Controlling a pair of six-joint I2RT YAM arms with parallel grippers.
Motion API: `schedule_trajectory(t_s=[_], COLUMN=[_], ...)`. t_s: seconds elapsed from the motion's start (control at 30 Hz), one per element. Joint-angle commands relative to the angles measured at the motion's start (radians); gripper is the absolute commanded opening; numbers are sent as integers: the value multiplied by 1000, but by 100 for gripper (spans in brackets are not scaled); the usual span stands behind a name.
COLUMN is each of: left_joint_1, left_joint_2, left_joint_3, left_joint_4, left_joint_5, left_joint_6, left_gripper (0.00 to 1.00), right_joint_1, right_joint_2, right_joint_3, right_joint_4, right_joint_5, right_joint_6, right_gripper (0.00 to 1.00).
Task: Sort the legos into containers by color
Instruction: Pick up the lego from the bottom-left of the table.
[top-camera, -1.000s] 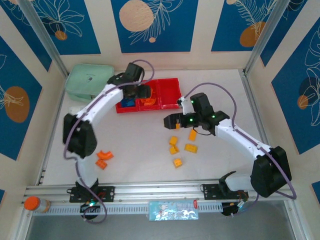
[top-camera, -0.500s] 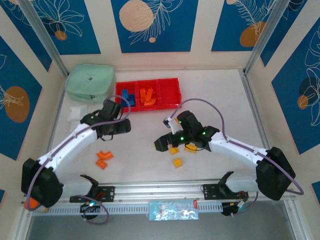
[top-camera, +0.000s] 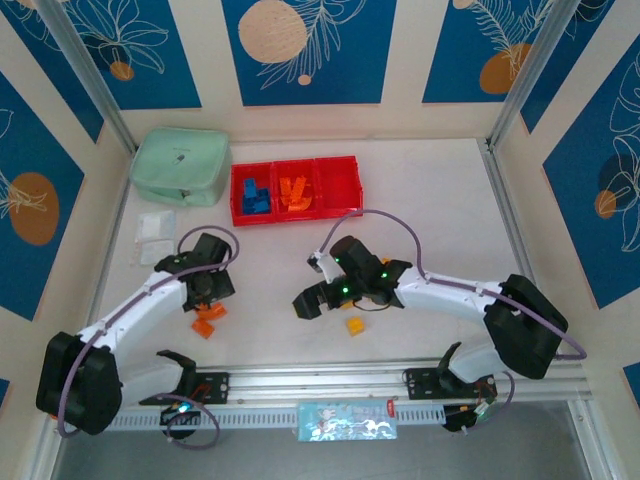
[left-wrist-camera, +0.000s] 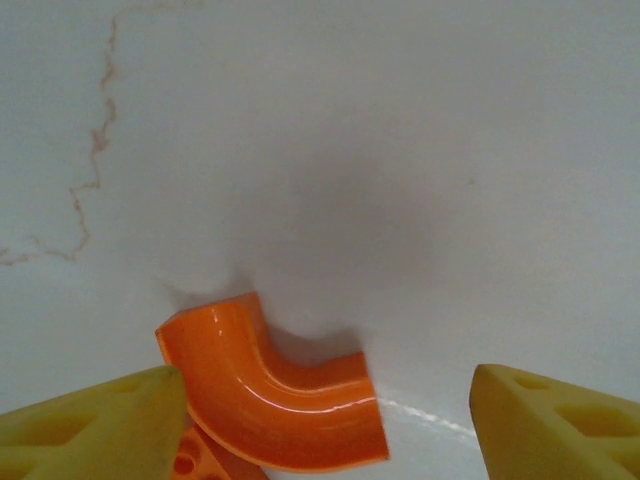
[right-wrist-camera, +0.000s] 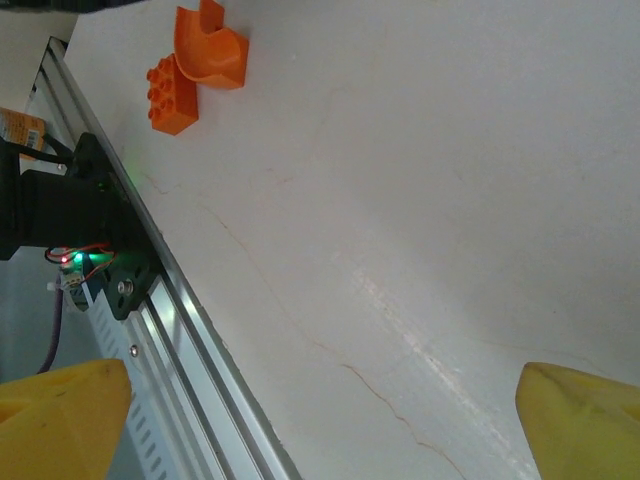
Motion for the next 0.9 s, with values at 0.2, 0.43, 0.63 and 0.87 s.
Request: schedule_trajectory(t_s=[0.2,0.43,0.63,0.87], left_joint_1=[53,109,127,127], left_joint_2=[41,58,85,94], left_joint_3=[-46,-98,-109,-132], left_joint_4=[91,156,192,209], left_joint_5=[19,55,77,92], left_joint_6=[-26,-19,-11,-10], left_gripper=[57,50,41,27], right_joint_1=[7,7,7,5], right_joint_2=[20,27,35,35], right_joint_3=[46,49,50,52], right_joint_4=[7,6,11,2], right_joint_5=[2,7,-1,5], right_joint_6=[1,10,15,8], right_gripper=[99,99,99,99])
